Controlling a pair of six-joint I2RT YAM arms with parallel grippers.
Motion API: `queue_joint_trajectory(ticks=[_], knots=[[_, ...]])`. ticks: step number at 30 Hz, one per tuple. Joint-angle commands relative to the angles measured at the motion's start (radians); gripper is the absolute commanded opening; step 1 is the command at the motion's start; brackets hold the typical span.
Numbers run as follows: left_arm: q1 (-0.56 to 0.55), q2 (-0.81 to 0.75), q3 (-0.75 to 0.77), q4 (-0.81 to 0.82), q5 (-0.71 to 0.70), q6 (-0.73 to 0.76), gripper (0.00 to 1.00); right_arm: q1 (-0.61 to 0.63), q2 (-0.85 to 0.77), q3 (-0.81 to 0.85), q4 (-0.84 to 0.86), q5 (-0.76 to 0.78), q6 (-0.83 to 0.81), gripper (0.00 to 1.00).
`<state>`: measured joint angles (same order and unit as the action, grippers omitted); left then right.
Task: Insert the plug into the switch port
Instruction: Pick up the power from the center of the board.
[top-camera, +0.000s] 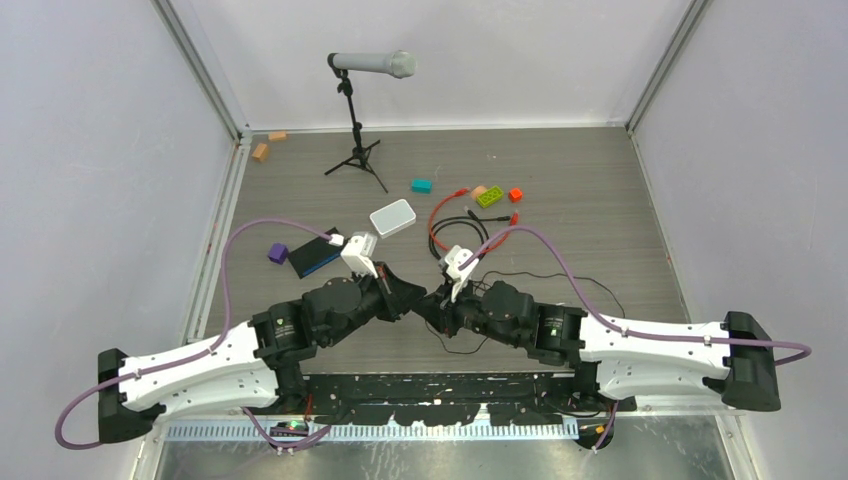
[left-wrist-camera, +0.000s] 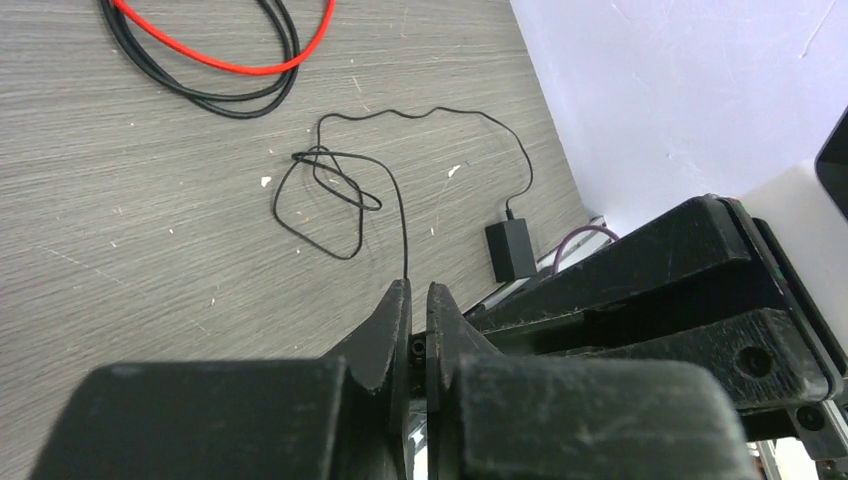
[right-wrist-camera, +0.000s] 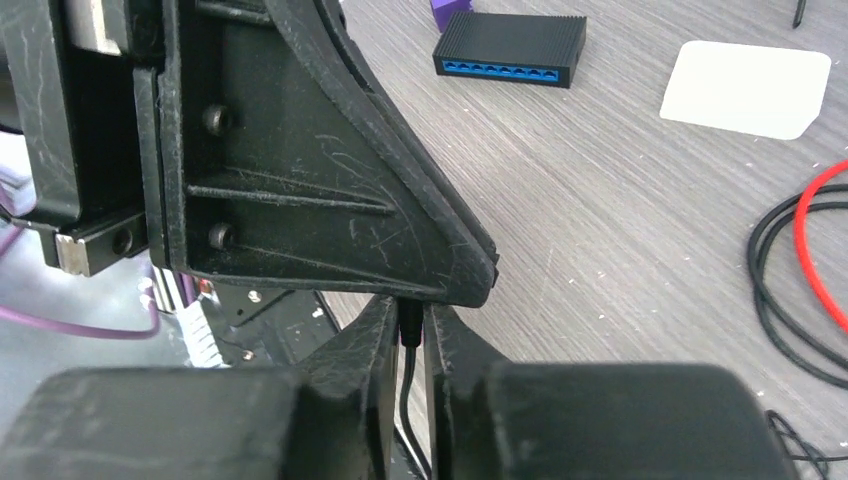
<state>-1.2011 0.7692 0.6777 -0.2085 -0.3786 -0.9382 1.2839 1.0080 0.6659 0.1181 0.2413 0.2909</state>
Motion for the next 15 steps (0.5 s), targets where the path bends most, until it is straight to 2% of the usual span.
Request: queue_joint_trajectory(ticks=[1,8,15], knots=[[-0.002,-0.029,-0.014,0.024,-0.005,-0.019,0.00,0.000,-0.039,-0.009,0.128,0.068,0.013,0.24],[-0.003,-0.132,-0.050,-0.001,-0.119,-0.079,0.00,-0.001,-0.124,-0.157,0.274,0.062,0.022,0.50],[-0.002,-0.190,-0.066,-0.018,-0.159,-0.103,0.00,-0.001,-0.090,-0.250,0.494,-0.033,-0.012,0.51]])
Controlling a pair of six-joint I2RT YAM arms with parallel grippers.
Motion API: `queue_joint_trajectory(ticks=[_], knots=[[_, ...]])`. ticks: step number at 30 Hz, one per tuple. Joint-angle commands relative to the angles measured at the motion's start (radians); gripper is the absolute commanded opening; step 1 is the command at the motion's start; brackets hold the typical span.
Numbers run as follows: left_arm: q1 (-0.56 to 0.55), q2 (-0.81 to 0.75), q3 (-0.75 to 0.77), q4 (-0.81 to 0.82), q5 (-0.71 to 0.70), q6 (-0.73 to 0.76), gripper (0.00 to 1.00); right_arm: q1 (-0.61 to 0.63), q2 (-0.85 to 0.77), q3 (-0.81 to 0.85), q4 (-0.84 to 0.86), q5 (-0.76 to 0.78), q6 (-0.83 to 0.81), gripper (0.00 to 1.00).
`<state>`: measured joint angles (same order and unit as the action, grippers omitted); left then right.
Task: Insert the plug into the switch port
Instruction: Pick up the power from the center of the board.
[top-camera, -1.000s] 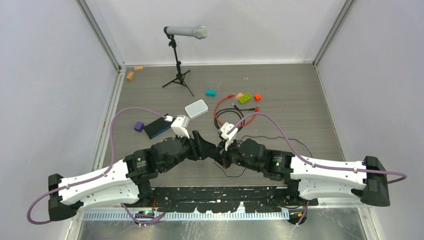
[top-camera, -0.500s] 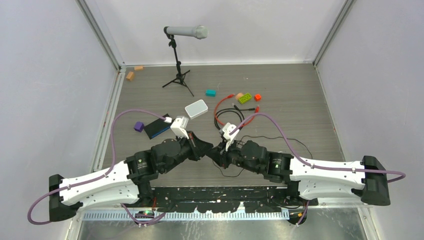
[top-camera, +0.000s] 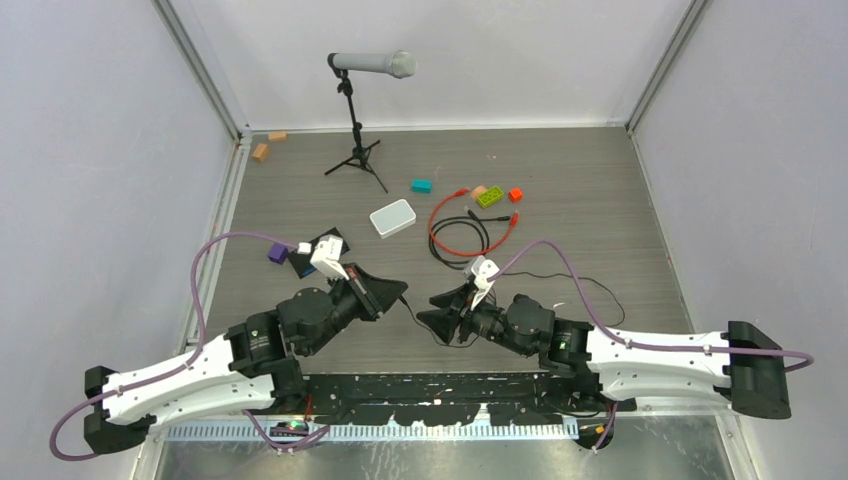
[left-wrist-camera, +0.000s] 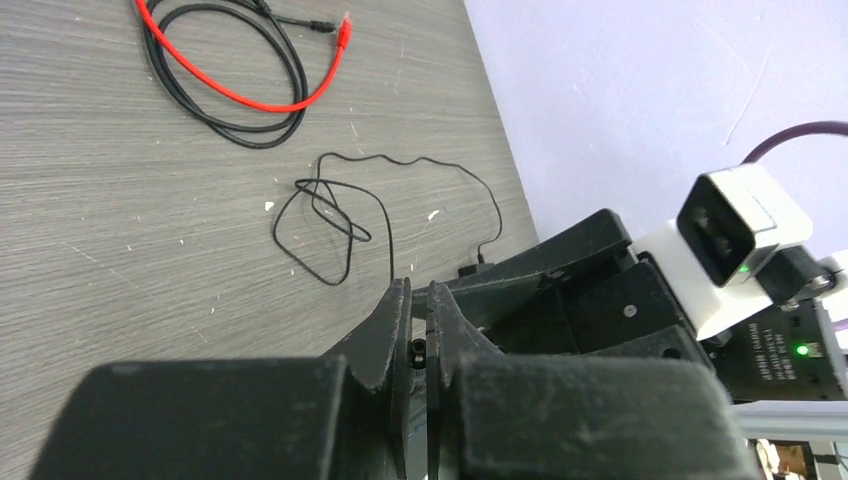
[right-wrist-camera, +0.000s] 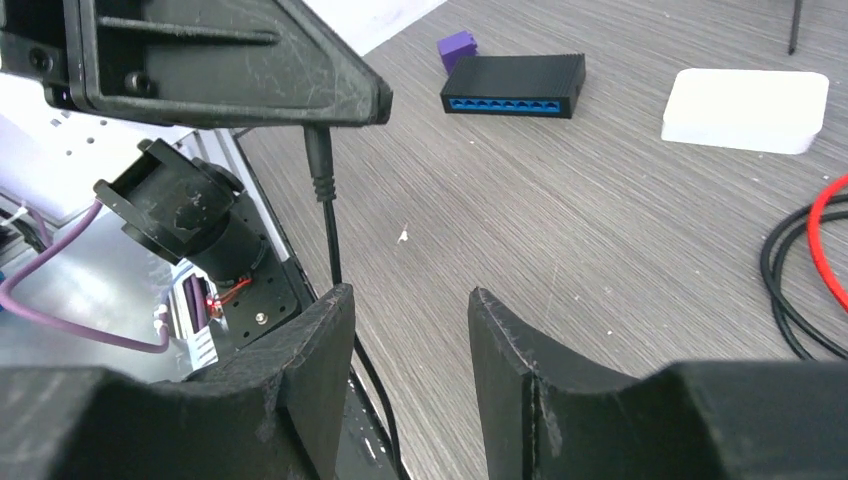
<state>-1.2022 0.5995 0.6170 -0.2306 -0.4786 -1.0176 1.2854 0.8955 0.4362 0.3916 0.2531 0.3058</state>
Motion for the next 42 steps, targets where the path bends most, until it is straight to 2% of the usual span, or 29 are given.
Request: queue_joint_trajectory(ticks=[1,9,16,31,35,39,42], knots=[[-0.002,-0.020,-0.005,0.001,-0.061,-0.024,0.00,-0.003,0.037,-0.026,0.268,-0.050,-0.032,0.51],[-0.002,0.004,0.000,0.002,-0.052,-0.028,0.00,0.000,0.141,-0.020,0.447,-0.066,-0.064,0.51],[-0.002,0.014,0.002,0.015,-0.040,-0.026,0.00,0.000,0.199,0.012,0.450,-0.016,-0.090,0.47],[-0.001,0.016,-0.008,0.021,-0.036,-0.029,0.00,-0.001,0.193,-0.001,0.497,-0.012,-0.102,0.45],[-0.002,0.023,-0.006,0.025,-0.032,-0.028,0.00,-0.001,0.201,0.001,0.497,-0.015,-0.103,0.35],[-0.001,0.033,-0.012,0.038,-0.023,-0.030,0.00,0.000,0.211,0.004,0.494,-0.031,-0.102,0.12],[-0.002,0.041,-0.014,0.051,-0.010,-0.025,0.00,0.000,0.218,0.006,0.492,-0.032,-0.102,0.03]])
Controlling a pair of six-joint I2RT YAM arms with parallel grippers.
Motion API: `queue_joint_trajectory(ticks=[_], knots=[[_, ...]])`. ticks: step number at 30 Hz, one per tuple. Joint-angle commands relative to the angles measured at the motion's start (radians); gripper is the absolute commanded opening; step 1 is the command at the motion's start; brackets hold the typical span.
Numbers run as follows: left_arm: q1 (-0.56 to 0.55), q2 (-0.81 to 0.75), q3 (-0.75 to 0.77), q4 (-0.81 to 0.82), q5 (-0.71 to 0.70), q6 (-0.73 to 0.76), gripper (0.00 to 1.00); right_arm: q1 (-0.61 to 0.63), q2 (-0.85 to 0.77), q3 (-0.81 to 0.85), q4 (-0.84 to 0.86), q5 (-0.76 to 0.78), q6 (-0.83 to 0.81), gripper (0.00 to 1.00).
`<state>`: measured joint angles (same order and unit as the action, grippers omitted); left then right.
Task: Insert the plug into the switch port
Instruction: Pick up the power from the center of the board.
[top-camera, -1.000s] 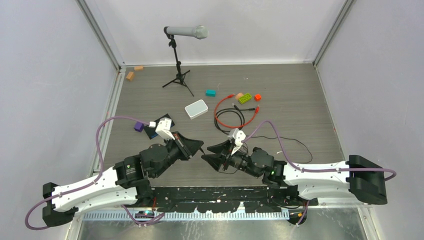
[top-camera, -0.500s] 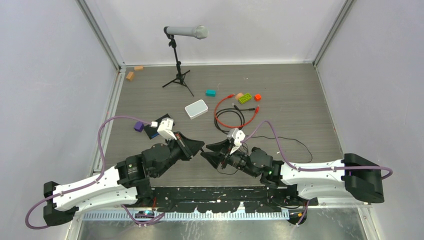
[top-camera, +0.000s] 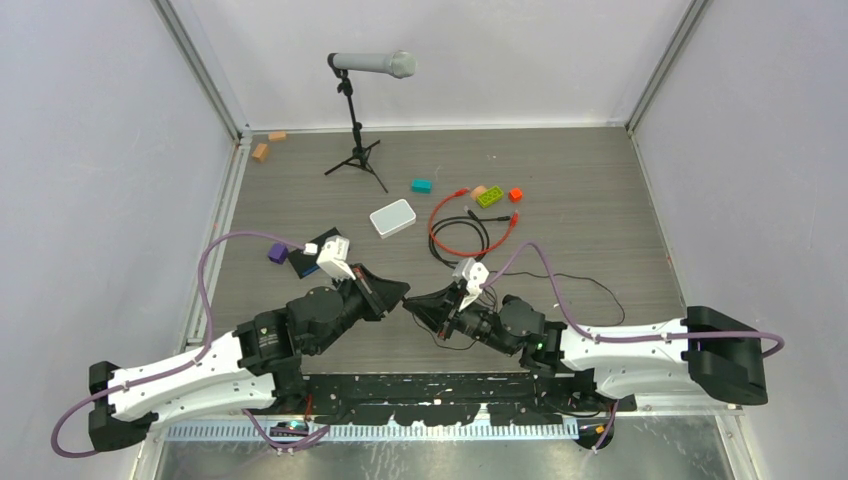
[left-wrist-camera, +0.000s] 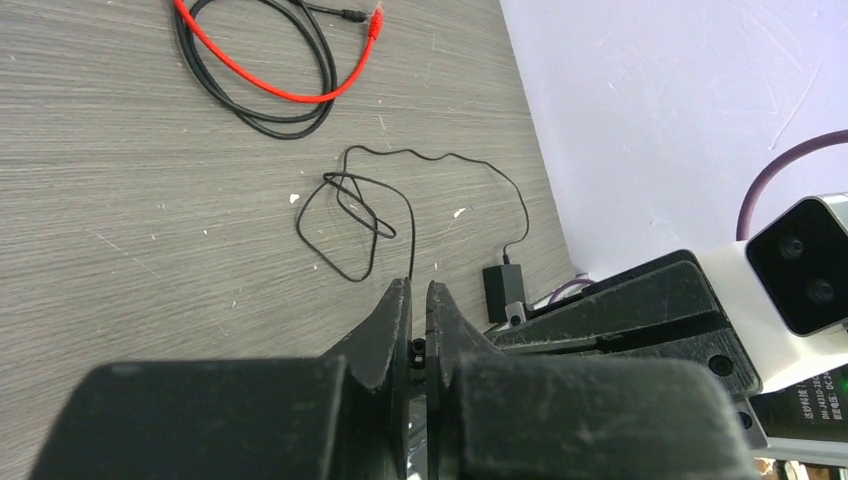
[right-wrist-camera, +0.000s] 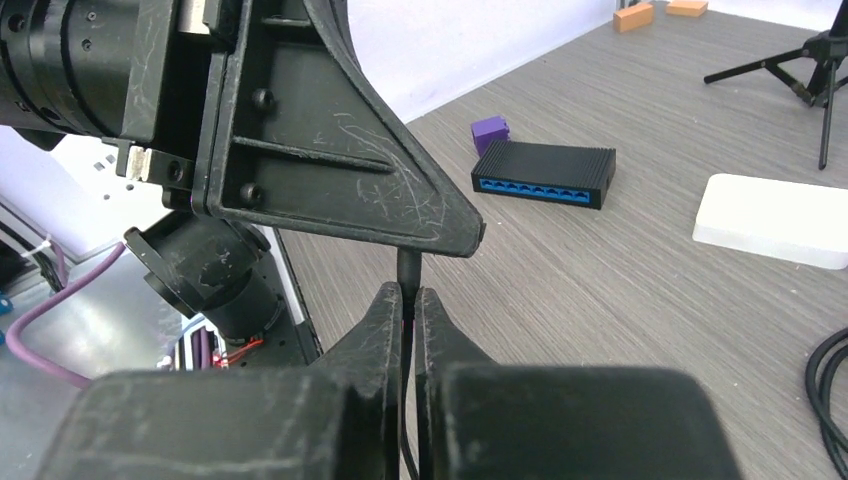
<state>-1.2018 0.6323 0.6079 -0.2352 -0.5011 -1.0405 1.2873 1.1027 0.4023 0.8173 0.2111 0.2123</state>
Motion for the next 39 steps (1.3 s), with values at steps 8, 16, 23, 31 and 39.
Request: queue_joint_trajectory(ticks=[8,16,23,31,39], knots=[[-0.001,0.002,0.008,0.004,-0.007,0.001,0.41,-0.003,-0.038,0.053,-0.069,0.094,0.033,0.00],[-0.002,0.022,0.016,0.005,0.008,0.009,0.39,-0.002,-0.084,0.053,-0.134,0.096,0.040,0.01],[-0.002,0.040,0.011,0.033,0.012,0.006,0.20,-0.002,-0.069,0.069,-0.137,0.050,0.030,0.01],[-0.002,0.046,0.015,0.032,0.010,0.008,0.00,-0.002,-0.058,0.071,-0.128,0.040,0.004,0.26],[-0.001,0.041,0.019,0.033,0.012,0.008,0.00,-0.003,0.001,0.077,-0.062,0.027,-0.036,0.39]])
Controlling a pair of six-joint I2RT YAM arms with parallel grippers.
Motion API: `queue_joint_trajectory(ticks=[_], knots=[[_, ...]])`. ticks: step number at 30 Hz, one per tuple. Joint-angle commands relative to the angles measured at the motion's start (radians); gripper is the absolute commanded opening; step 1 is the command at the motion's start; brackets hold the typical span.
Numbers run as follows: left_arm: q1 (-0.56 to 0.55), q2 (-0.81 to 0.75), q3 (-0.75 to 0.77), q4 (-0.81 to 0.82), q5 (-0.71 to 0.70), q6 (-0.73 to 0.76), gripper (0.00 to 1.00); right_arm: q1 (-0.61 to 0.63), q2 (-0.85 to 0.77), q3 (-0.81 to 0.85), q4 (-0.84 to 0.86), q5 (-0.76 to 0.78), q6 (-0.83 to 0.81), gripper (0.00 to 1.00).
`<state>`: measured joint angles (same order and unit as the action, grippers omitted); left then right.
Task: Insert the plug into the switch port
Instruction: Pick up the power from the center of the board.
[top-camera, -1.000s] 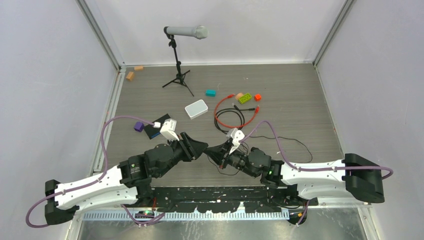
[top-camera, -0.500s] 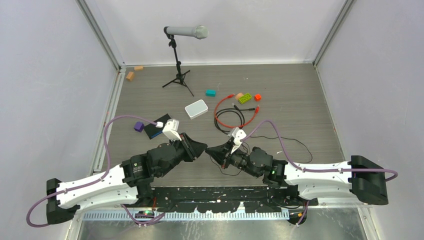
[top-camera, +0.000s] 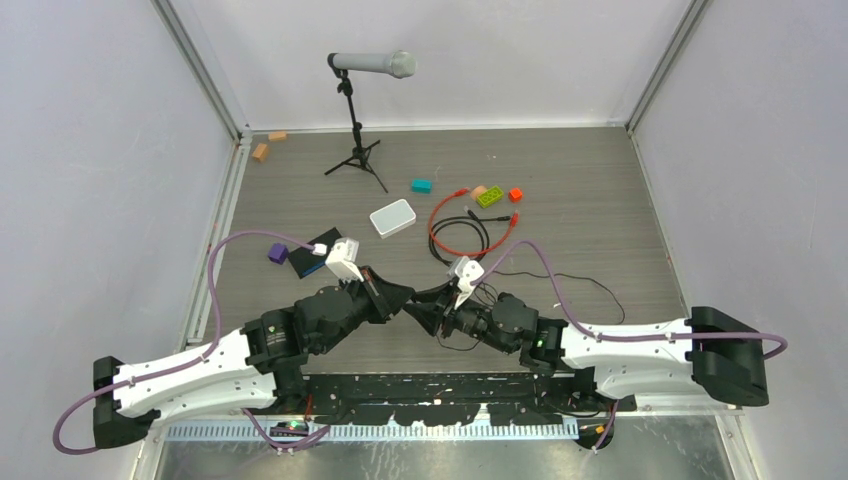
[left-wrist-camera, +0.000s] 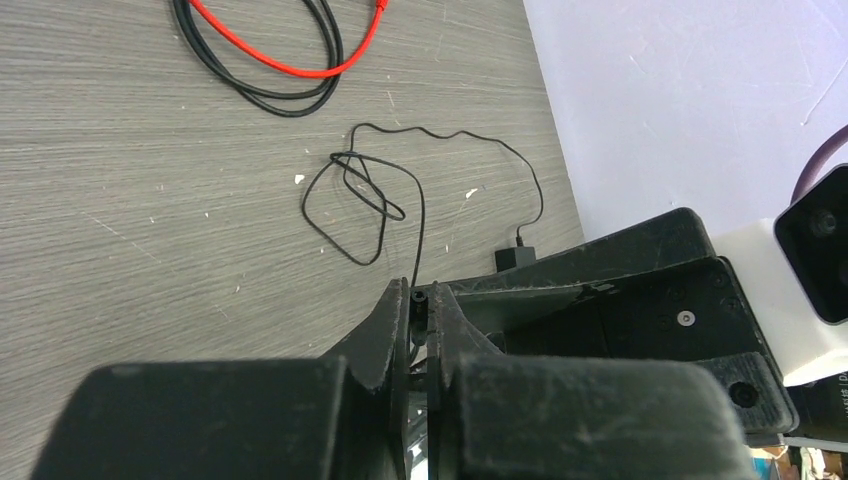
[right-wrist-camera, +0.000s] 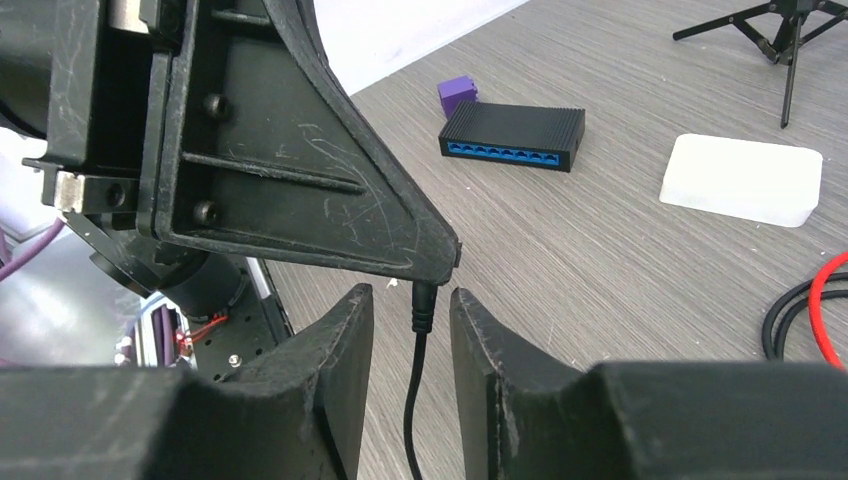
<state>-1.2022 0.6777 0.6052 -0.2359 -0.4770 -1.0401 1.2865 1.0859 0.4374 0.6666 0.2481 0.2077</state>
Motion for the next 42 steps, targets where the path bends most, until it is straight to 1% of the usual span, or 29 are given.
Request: queue_joint_trajectory(ticks=[1,4,6,8,9,10,11,12,13,15,17,18,20,21,23,25,27,30,42], knots=[[-0.001,-0.004,0.021,0.033,-0.012,0.008,0.00,-0.001,0.021,0.043,0.093,-0.011,-0.033,0.36],[-0.001,-0.006,0.018,0.031,-0.011,0.008,0.00,-0.002,0.020,0.043,0.097,-0.007,-0.040,0.23],[-0.002,-0.007,0.016,0.032,-0.012,0.006,0.00,-0.001,0.015,0.038,0.100,-0.003,-0.041,0.16],[-0.002,-0.009,0.012,0.031,-0.012,0.003,0.00,-0.001,0.006,0.033,0.101,0.005,-0.038,0.14],[-0.002,-0.009,0.011,0.032,-0.012,0.003,0.00,-0.002,0.003,0.030,0.101,0.012,-0.036,0.16],[-0.001,-0.009,0.011,0.031,-0.012,0.004,0.00,-0.002,-0.001,0.027,0.101,0.015,-0.037,0.22],[-0.001,-0.008,0.010,0.030,-0.013,0.003,0.00,-0.002,-0.005,0.025,0.100,0.019,-0.036,0.25],[-0.001,-0.008,0.010,0.030,-0.014,0.003,0.00,-0.002,-0.008,0.022,0.099,0.022,-0.036,0.26],[-0.002,-0.008,0.010,0.029,-0.011,0.001,0.00,-0.002,-0.010,0.021,0.098,0.023,-0.036,0.23],[-0.001,-0.009,0.008,0.026,-0.013,0.001,0.00,-0.002,-0.014,0.018,0.097,0.028,-0.037,0.12],[-0.001,-0.010,0.005,0.024,-0.017,-0.001,0.03,-0.001,-0.019,0.014,0.096,0.033,-0.038,0.03],[-0.001,-0.011,0.005,0.020,-0.020,0.000,0.05,-0.001,-0.022,0.011,0.096,0.037,-0.037,0.01],[-0.001,-0.013,0.006,0.011,-0.025,-0.001,0.06,-0.002,-0.031,0.005,0.092,0.044,-0.038,0.01],[-0.001,-0.015,0.007,0.006,-0.029,-0.001,0.06,-0.002,-0.035,0.002,0.088,0.043,-0.038,0.02],[-0.001,-0.019,0.006,0.002,-0.035,-0.001,0.06,-0.002,-0.046,0.003,0.070,0.043,-0.038,0.18],[-0.001,-0.020,0.006,0.001,-0.036,0.001,0.05,-0.002,-0.054,0.004,0.055,0.044,-0.037,0.30],[-0.001,-0.021,0.008,0.002,-0.035,0.001,0.04,-0.001,-0.059,0.002,0.052,0.046,-0.038,0.36],[-0.001,-0.020,0.010,0.002,-0.032,0.000,0.03,-0.003,-0.061,-0.002,0.052,0.045,-0.040,0.38],[-0.001,-0.018,0.013,0.010,-0.025,0.000,0.03,-0.001,-0.035,0.013,0.033,0.028,-0.034,0.37]])
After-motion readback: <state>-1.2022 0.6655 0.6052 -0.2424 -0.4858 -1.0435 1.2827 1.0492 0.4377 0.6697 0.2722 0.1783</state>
